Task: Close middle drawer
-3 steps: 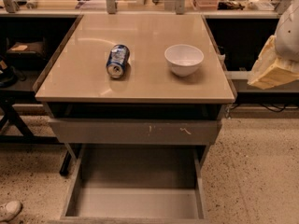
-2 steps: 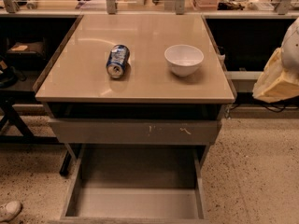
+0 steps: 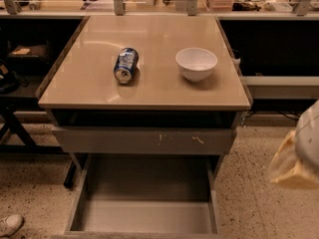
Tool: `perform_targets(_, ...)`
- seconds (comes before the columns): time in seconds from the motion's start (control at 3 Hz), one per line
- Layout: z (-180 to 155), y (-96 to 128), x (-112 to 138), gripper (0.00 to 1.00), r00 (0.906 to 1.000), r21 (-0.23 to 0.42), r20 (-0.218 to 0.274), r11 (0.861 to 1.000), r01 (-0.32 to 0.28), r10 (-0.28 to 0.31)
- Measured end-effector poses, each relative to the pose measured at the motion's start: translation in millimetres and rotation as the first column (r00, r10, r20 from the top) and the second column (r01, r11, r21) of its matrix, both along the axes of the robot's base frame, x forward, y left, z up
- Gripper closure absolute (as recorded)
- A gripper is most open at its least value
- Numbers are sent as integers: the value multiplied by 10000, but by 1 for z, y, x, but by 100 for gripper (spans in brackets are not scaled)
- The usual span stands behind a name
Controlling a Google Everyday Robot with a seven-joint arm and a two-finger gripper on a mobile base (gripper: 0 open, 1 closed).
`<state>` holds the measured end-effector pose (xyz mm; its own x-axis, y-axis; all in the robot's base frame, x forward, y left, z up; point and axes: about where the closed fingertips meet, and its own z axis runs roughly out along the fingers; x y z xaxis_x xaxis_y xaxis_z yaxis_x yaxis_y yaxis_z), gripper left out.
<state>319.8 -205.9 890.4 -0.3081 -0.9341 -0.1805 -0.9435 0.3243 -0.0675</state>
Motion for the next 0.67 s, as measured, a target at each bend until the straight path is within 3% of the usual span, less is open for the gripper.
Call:
perform_targets(0.33,-69,15,-40,100,9884,462,-1519,9988,152,-80)
perform_targets(0.67,-88,12,-57,100,9787,343,-2051,9993,177,-103)
